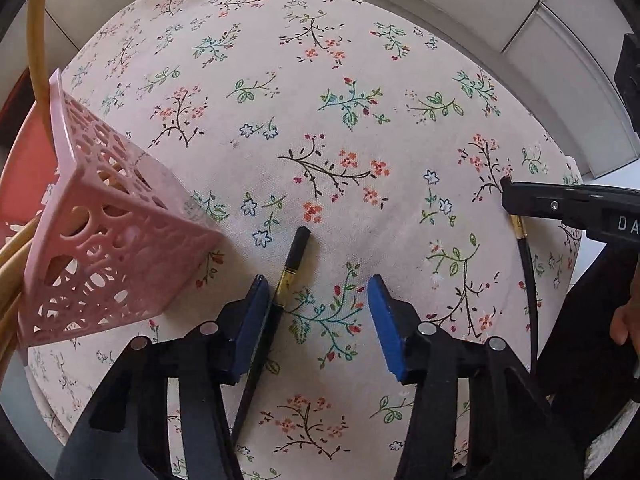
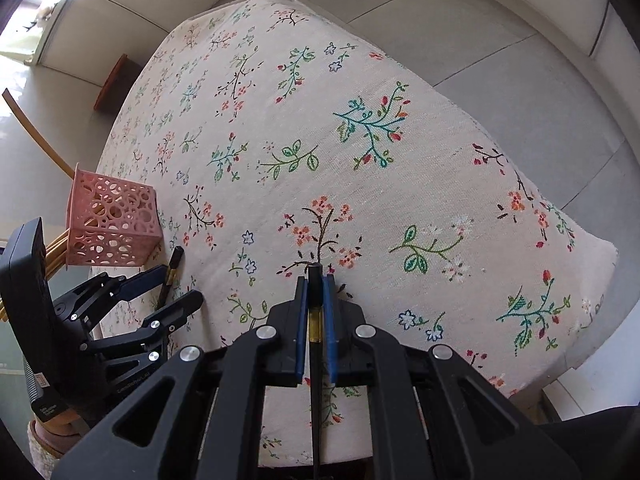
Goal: Organize utensils
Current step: 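Lift both black chopsticks upright and carry them over the pink cup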
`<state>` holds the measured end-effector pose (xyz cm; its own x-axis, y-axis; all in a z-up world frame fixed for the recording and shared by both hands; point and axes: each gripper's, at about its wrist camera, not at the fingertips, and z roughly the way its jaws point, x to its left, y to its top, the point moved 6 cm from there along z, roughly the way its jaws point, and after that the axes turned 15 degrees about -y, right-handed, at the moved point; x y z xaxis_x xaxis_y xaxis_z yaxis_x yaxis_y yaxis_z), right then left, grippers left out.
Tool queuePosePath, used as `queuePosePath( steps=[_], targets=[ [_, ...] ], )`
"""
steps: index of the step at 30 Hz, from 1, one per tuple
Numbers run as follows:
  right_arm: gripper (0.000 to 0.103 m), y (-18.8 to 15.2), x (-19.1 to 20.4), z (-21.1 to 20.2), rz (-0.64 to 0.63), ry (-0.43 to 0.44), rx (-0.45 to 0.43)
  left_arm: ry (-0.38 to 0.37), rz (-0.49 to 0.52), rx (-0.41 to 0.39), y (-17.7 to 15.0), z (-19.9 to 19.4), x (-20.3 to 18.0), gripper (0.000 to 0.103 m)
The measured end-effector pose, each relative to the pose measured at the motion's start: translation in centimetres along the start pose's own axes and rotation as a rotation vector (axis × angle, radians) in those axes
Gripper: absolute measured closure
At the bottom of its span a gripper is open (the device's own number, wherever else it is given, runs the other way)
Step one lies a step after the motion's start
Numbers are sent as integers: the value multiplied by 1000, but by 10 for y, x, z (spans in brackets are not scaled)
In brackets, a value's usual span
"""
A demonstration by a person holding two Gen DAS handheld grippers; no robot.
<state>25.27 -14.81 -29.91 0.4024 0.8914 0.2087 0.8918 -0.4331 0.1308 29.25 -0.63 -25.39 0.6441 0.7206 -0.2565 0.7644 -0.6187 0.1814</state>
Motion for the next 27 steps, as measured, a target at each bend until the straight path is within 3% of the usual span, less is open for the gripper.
queuePosePath(
  steps=[3, 4, 7, 12, 20, 27],
  targets=[
    [95, -1, 0, -1, 2, 2, 0, -15, -1, -6, -3, 0, -5, 78],
    [95, -1, 1, -1, 2, 3, -3, -12, -1, -15, -1, 2, -11, 90],
    [95, 0, 5, -11, -3, 34, -34, 44, 0, -56, -2, 4, -22, 97],
    [95, -5, 17, -55, -64, 91, -147, 47, -33, -233, -17, -29, -37, 97],
    [95, -24, 34, -141, -168, 126, -350, 66, -58, -595, -53, -155, -85, 97],
    [95, -32, 56, -232, -252, 161, -518, 100, -31, -801, -56, -256, -117, 97]
  ],
)
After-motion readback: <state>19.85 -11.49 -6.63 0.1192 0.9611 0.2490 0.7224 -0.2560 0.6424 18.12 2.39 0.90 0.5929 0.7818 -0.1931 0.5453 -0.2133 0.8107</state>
